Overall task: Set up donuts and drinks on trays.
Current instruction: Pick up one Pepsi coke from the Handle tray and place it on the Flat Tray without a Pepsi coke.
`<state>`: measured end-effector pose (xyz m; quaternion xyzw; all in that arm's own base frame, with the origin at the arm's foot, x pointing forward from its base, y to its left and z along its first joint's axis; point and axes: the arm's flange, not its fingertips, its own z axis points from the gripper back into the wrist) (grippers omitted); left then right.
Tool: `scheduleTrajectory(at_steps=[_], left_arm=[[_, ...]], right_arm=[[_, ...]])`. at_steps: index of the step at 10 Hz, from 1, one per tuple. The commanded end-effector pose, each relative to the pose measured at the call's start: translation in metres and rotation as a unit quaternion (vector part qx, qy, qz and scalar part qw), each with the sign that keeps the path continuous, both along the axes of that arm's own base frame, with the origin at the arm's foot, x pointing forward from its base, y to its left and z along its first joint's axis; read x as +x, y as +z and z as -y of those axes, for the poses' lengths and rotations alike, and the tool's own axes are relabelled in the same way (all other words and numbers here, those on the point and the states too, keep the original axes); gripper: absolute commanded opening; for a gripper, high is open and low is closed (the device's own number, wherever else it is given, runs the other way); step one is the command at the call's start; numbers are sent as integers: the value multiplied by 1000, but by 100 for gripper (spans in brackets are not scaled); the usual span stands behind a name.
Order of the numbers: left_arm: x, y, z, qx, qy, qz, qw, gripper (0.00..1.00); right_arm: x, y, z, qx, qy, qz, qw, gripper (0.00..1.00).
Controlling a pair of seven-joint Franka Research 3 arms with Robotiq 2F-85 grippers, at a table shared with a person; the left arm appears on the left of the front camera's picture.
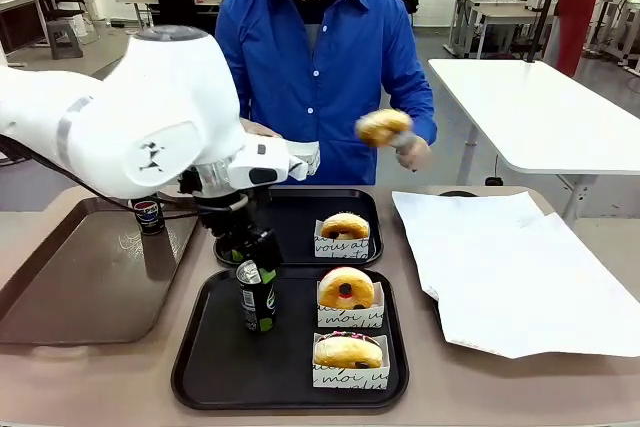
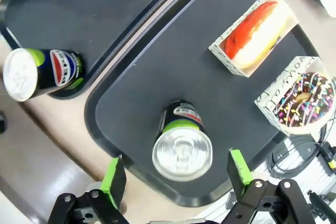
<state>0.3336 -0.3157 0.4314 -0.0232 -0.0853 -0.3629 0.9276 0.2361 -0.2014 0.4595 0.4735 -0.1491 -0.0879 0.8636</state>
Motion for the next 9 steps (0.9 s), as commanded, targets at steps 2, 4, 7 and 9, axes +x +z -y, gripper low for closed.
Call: scheduleTrajectory(at_steps=[2,4,7,9], left_arm=[[-23,28,-37,9,8,13,1000,100],[-33,44,-64,6,24,25,999,100],[-38,67,-114,-4,58,35,998,100],[-41,69,-142,-12,79,40,996,100]], right_arm=[[-2,-2,-1,0,1,0,1000,100],[-2,-2,-1,0,1,0,1000,100],[-2,-2,-1,0,1,0,1000,100],[-2,-2,-1,0,1,0,1000,100]])
